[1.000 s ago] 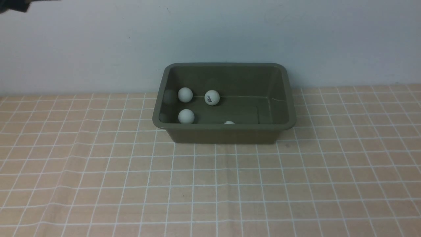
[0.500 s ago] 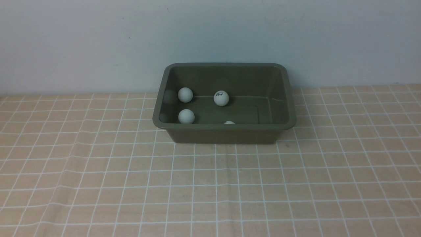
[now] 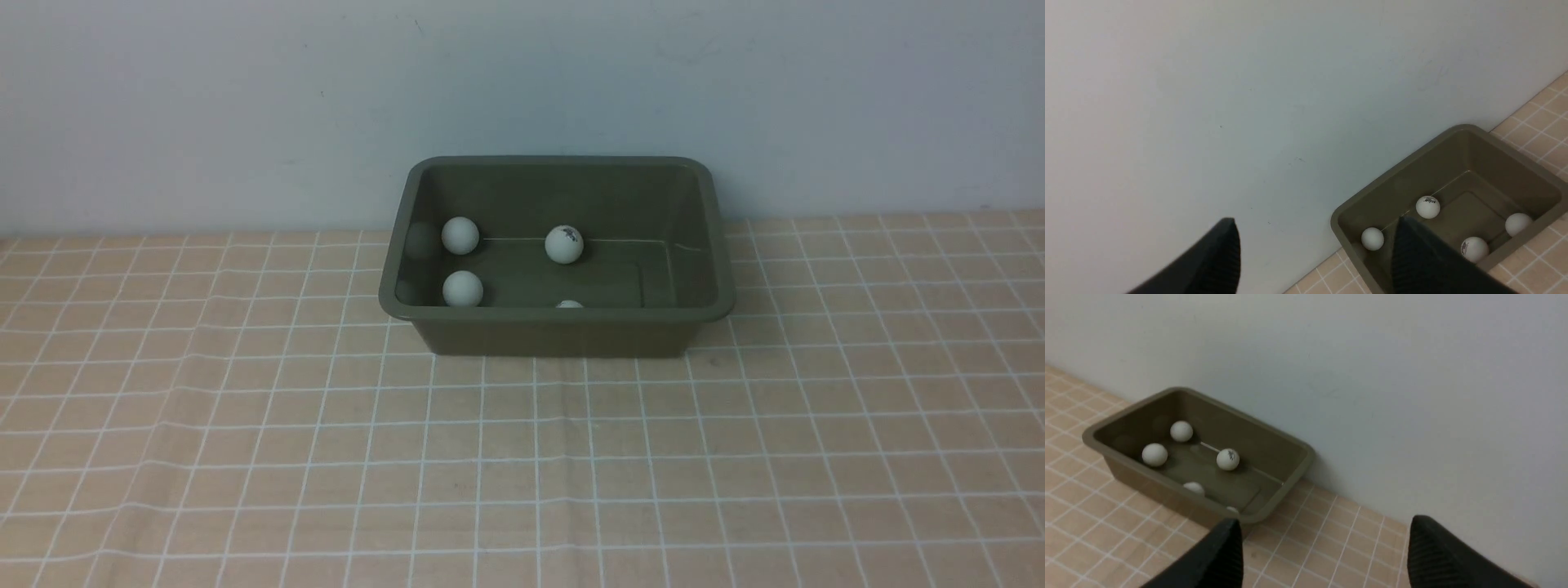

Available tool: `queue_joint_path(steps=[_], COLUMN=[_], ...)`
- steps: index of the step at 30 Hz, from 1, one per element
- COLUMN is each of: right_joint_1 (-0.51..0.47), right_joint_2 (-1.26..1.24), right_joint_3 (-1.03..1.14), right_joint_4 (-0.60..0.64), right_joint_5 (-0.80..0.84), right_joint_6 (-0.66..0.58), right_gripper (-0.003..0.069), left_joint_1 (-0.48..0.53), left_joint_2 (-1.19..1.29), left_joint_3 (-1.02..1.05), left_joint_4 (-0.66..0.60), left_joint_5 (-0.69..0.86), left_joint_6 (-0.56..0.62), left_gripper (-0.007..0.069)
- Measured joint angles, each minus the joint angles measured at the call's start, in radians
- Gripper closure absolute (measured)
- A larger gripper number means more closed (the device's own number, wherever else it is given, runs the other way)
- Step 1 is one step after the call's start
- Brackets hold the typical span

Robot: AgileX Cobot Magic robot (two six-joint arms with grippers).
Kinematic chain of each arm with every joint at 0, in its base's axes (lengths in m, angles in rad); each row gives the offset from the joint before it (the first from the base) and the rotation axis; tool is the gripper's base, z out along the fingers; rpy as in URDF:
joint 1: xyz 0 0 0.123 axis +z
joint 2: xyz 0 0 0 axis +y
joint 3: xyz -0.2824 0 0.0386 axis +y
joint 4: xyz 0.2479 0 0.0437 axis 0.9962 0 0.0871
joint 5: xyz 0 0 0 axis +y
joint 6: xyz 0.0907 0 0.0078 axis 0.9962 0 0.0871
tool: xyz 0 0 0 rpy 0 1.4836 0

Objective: Put the table tennis balls into the box on the light coffee tablecloth.

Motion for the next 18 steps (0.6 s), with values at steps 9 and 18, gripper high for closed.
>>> queue_joint_path(steps=[9,18], right_joint_1=[0.0,0.0], right_joint_2=[-0.263,-0.3], right_joint_3=[0.317,0.598], right_joint_4=[0.074,0.137], right_joint_5=[-0.198,-0.443], right_joint_6=[0.007,0.01], right_gripper=[0.0165,0.0168], left_joint_1=[0.0,0.0], left_joint_2=[0.0,0.0], left_joint_3=[0.0,0.0], left_joint_4=[-0.033,-0.077], left_joint_5=[0.0,0.001], left_joint_6=[0.0,0.0], left_gripper=[0.0209,0.0209])
